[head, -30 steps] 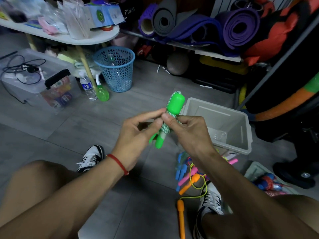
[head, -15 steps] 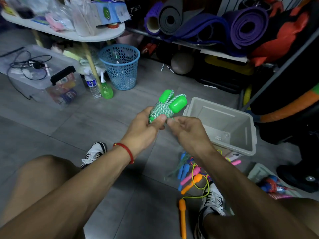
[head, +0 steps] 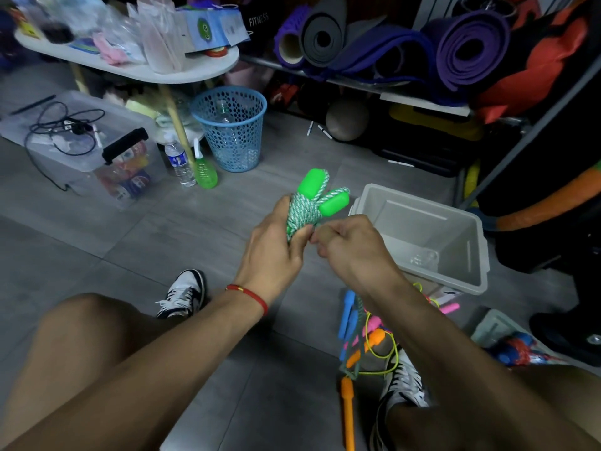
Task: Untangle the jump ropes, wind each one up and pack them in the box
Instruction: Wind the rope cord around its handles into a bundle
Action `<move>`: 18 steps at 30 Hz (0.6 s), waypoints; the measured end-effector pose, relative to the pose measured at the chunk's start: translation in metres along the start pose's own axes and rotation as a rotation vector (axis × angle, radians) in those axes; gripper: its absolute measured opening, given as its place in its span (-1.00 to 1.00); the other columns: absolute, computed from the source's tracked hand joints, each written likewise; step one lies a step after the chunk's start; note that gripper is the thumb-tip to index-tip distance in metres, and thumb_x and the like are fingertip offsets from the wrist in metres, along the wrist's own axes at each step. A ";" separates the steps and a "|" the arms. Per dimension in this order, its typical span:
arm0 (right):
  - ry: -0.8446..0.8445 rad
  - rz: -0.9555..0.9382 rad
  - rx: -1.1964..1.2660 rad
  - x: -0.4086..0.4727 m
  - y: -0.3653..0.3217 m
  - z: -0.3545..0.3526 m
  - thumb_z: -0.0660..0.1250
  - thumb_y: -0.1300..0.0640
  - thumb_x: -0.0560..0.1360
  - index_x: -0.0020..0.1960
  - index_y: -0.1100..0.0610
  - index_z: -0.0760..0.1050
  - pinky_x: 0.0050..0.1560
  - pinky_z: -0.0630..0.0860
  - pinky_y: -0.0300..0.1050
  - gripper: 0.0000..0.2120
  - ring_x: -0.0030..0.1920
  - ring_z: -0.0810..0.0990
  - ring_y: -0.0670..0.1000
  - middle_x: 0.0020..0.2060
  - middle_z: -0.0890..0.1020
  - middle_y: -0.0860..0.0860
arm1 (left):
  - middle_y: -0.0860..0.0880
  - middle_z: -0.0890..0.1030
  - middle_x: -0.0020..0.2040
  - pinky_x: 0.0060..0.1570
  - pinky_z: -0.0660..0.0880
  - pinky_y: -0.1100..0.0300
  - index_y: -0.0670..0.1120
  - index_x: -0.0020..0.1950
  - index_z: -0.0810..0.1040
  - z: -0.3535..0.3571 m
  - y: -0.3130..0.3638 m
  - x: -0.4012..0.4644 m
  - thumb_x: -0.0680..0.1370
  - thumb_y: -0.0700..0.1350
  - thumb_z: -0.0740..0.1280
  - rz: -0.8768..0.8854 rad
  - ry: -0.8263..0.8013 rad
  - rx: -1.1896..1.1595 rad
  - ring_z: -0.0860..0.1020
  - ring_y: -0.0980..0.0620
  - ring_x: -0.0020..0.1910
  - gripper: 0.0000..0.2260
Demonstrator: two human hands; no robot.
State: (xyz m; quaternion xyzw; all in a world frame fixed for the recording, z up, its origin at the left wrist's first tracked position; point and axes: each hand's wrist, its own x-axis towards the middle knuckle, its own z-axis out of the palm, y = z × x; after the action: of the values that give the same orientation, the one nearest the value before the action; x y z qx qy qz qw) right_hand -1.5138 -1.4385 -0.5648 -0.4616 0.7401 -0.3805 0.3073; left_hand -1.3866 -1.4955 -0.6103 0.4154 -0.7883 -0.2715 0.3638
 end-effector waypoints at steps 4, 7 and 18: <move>0.056 0.025 0.005 -0.002 -0.003 -0.002 0.38 -0.18 0.52 -0.50 0.13 0.34 -0.40 0.21 -0.12 -0.44 -0.56 0.27 -0.09 -0.64 0.32 -0.08 | -0.23 0.55 0.07 0.00 0.50 -0.13 -0.18 0.60 0.13 0.009 0.003 -0.006 0.53 0.05 0.12 0.075 -0.004 0.220 0.53 -0.28 0.03 -0.34; 0.123 0.035 0.074 -0.003 -0.001 0.000 0.43 -0.32 0.42 -0.53 0.11 0.31 -0.42 0.20 -0.14 -0.37 -0.56 0.24 -0.08 -0.66 0.26 -0.10 | -0.14 0.47 0.10 -0.07 0.40 -0.07 -0.10 0.63 0.06 0.011 0.013 -0.013 0.52 0.09 0.08 0.129 -0.013 0.368 0.46 -0.19 0.03 -0.31; -0.176 -0.270 0.320 0.002 0.000 -0.026 0.40 0.11 0.56 -0.15 0.21 0.68 -0.21 0.55 -0.25 -0.79 -0.31 0.59 -0.17 -0.36 0.68 -0.12 | -0.22 0.63 0.16 0.11 0.58 -0.12 -0.13 0.33 0.51 -0.029 0.013 0.008 0.54 0.11 0.34 -0.503 -0.508 -1.057 0.63 -0.29 0.06 -0.55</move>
State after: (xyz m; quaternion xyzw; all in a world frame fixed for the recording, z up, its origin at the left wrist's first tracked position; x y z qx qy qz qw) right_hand -1.5353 -1.4335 -0.5513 -0.5333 0.5720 -0.4890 0.3864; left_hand -1.3722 -1.4997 -0.5808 0.2748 -0.4882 -0.7908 0.2463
